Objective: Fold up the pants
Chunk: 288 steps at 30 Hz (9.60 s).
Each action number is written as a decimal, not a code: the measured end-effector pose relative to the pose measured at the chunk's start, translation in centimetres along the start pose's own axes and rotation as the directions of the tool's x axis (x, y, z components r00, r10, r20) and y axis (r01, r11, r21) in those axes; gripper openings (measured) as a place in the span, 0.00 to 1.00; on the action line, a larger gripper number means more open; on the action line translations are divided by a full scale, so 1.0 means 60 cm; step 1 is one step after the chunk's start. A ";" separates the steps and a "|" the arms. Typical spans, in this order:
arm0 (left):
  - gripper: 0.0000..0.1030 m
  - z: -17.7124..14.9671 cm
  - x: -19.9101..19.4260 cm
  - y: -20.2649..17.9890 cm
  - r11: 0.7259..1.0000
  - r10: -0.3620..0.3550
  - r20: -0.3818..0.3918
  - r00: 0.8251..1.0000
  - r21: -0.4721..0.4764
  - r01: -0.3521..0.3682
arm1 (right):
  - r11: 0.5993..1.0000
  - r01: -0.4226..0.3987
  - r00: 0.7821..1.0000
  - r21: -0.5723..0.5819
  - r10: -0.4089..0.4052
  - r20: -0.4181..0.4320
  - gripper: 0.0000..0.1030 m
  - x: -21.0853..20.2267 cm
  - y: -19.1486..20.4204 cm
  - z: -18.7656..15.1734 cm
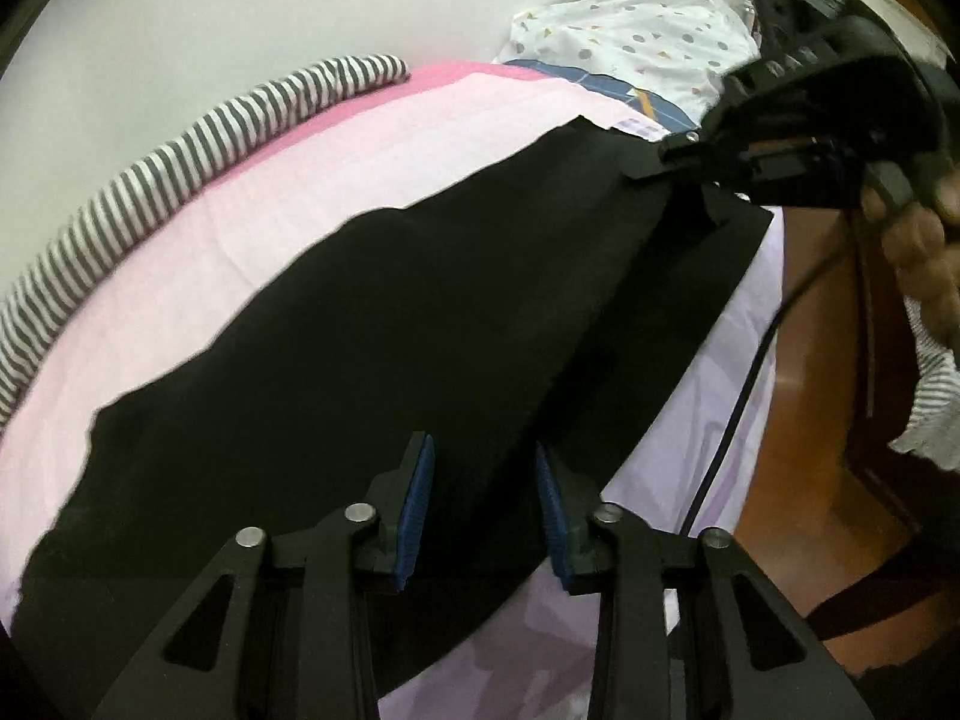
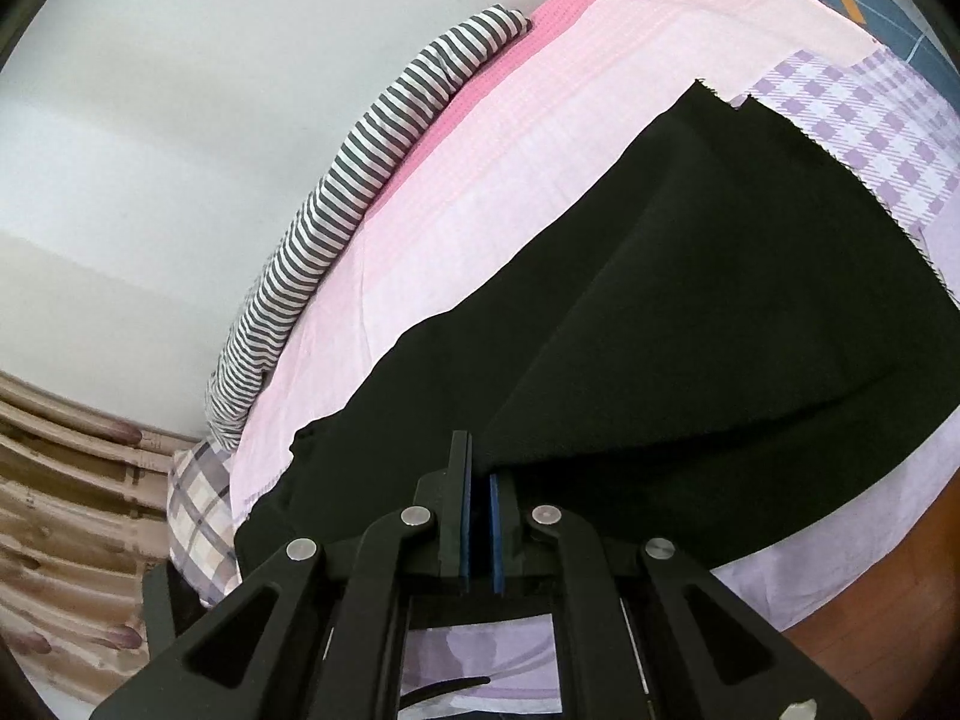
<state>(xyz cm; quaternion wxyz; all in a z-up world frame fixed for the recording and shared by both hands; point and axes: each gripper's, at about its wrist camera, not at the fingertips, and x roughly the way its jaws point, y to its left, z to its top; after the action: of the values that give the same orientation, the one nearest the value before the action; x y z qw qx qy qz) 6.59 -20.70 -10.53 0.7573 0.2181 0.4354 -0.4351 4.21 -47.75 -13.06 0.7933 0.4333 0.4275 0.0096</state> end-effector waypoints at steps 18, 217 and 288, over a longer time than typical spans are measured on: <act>0.08 0.000 0.017 -0.005 0.999 -0.008 -0.029 1.000 -0.040 0.007 | 0.964 -0.040 0.980 0.262 -0.013 0.198 0.23 -0.049 -0.168 0.068; 0.48 -0.102 -0.149 0.288 0.747 0.188 0.029 0.982 -0.653 -0.124 | 0.931 -0.335 0.934 -0.146 0.308 -0.184 0.14 0.079 0.121 0.012; 0.06 -0.153 -0.083 0.226 0.664 -0.110 -0.132 0.985 -0.748 -0.026 | 0.967 0.098 0.973 -0.236 -0.143 -0.181 0.38 0.148 0.098 -0.084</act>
<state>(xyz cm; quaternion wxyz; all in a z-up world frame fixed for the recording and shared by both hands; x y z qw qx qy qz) 12.57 -4.71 -11.79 0.7310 -0.0860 0.6414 -0.2163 8.47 -37.21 -16.25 0.7902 0.3105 0.5258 0.0524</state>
